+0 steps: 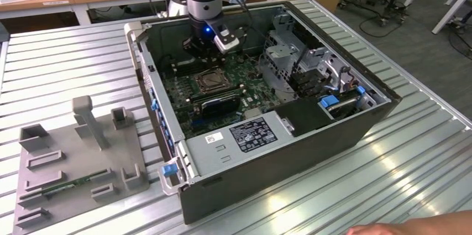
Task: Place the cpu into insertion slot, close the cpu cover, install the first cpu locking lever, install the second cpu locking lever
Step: 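Install the first cpu locking lever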
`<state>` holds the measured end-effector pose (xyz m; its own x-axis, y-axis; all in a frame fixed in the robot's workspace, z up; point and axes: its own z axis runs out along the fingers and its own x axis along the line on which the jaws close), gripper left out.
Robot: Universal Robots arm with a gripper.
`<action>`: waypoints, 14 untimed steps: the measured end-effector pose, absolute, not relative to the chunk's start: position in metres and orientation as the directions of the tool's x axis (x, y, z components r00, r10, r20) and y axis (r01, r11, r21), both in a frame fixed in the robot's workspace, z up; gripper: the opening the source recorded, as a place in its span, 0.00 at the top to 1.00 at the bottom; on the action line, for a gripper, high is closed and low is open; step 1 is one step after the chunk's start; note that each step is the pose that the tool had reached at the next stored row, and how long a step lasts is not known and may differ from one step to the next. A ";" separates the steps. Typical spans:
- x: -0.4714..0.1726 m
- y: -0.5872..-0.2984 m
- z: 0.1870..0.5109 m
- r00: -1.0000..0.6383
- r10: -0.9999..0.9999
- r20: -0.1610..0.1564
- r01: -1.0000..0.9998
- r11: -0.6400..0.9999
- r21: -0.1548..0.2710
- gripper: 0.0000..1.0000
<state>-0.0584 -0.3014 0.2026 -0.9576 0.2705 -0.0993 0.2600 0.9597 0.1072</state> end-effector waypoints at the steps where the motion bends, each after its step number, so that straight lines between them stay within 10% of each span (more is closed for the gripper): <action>1: -0.058 -0.302 0.202 -0.958 0.270 -0.099 0.260 0.960 0.107 0.89; 14: -0.058 -0.309 0.199 -0.958 0.270 -0.100 0.260 0.960 0.105 0.89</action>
